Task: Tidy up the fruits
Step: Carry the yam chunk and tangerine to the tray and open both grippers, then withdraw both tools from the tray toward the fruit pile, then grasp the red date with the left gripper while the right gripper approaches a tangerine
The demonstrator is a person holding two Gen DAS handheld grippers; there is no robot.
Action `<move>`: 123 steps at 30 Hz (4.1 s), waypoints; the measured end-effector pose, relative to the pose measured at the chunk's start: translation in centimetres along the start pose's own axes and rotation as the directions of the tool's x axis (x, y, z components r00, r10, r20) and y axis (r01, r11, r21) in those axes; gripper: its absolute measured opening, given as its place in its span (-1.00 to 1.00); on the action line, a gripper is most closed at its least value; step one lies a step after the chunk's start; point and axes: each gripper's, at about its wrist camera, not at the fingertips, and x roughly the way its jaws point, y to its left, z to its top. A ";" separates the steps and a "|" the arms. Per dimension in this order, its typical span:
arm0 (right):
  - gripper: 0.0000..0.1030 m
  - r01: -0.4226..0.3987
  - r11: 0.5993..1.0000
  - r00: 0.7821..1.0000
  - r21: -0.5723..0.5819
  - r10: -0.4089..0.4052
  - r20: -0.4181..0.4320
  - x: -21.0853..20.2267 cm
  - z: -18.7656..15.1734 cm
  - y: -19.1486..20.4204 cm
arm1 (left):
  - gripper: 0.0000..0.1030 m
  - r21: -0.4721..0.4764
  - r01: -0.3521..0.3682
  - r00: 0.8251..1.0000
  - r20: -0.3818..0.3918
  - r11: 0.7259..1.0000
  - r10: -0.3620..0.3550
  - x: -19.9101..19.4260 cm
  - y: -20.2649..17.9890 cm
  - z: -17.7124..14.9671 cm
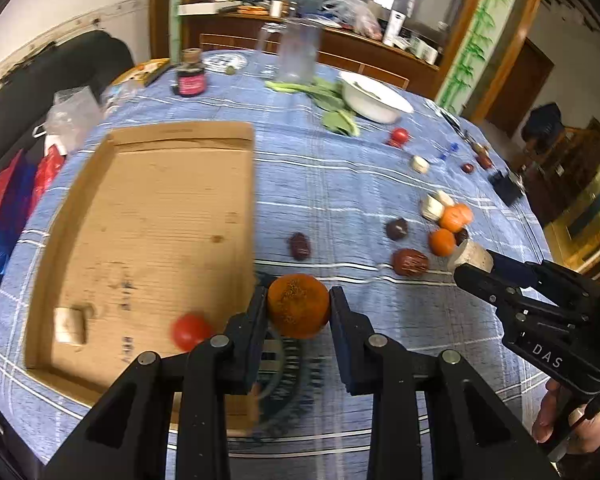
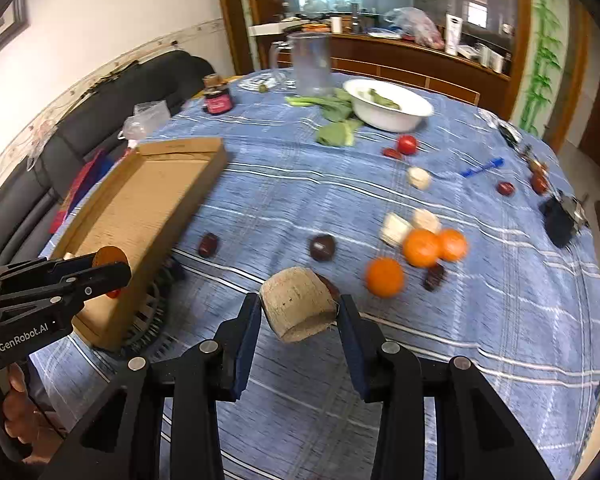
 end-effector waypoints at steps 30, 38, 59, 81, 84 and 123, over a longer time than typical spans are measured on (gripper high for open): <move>-0.16 -0.218 0.954 0.973 -0.205 0.196 -0.121 11.7 6.7 16.5 | -0.43 -0.173 -0.185 0.983 -0.055 0.967 0.178 2.5 16.5 1.8; -0.16 -0.224 0.949 0.968 -0.221 0.191 -0.160 13.6 6.4 17.5 | -0.43 -0.182 -0.185 0.982 -0.078 0.966 0.174 3.8 17.2 1.9; -0.14 -0.207 0.952 0.971 -0.225 0.172 -0.166 13.2 5.8 17.0 | -0.16 -0.177 -0.224 0.973 -0.093 0.958 0.210 3.7 17.1 1.3; 0.17 -0.147 0.970 0.988 -0.194 0.136 -0.069 5.1 2.8 12.0 | 0.17 -0.129 -0.290 0.957 -0.028 0.948 0.288 -0.2 11.9 0.2; 0.17 -0.123 0.980 0.992 -0.156 0.115 -0.059 4.1 2.0 9.7 | 0.19 -0.108 -0.277 0.961 -0.015 0.955 0.277 -0.3 9.9 0.7; 0.68 -0.088 0.987 0.996 0.138 0.091 -0.015 2.3 -1.1 -12.7 | -0.15 0.170 -0.068 0.983 -0.156 0.983 0.095 11.8 -12.2 0.8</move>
